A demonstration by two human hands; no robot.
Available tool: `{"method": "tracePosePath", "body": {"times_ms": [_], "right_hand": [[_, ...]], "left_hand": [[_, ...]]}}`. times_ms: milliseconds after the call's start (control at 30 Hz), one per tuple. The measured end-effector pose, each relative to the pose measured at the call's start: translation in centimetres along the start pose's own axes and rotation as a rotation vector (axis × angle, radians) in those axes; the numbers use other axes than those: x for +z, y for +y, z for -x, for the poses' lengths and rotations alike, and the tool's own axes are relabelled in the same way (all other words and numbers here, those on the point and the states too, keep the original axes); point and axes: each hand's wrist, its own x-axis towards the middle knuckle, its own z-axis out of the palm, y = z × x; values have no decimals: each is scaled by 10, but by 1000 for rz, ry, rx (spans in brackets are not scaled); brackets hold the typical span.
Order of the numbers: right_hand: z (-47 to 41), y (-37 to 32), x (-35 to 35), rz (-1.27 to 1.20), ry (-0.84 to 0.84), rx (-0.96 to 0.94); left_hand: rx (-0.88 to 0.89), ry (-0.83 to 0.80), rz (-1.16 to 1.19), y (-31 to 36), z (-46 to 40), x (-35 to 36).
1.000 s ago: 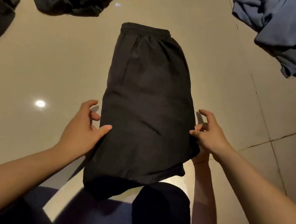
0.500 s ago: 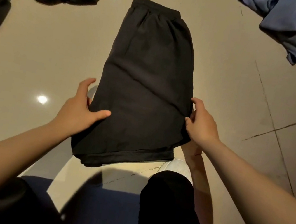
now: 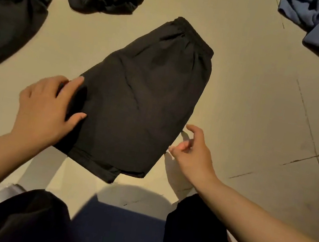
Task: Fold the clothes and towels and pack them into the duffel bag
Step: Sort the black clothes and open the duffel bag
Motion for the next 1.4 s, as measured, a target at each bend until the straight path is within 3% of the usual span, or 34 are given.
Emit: {"method": "tracePosePath", "body": {"times_ms": [67,167,233,367,467,567,633,700,767,867,933,1067,1200,1300,1400], "right_hand": [[-23,-17,-12,118,149,-233],[-68,-50,-28,400,232,-490],[-97,-65,-31,534,146,-469],[-129,-55,-34,864,-113,-344],[-134,-47,-37,894,-122,-361],[-134,-52,-39,1016,-41,-347],[-122,-57,-36,1036,126,-456],[-97,-61,-19,970,249,-700],[-63,-57,10,839,173,-892],[-22,-31,52,796,-191,-854],[-19,-12,53,765,-291,-797],[-42,8,15,844,-159,-746],[-32,13,4,959,-153,-937],[-11,28,14,983,-246,-1030],[0,46,18,986,-247,-996]], "left_hand": [[171,-23,-22,11,8,11],[350,-221,-67,31,29,41],[381,-287,-89,32,46,58],[408,-243,-71,19,66,65],[426,-212,-12,15,64,58],[432,-71,107,17,52,40],[318,37,129,10,40,25],[165,35,134,-8,30,16],[128,-58,176,-29,33,16],[202,-186,186,-42,61,25],[198,-228,209,-35,82,27],[274,-190,242,-19,104,20],[475,23,247,-12,84,12],[675,-122,139,-9,76,25],[663,-283,133,-16,82,38]]}}
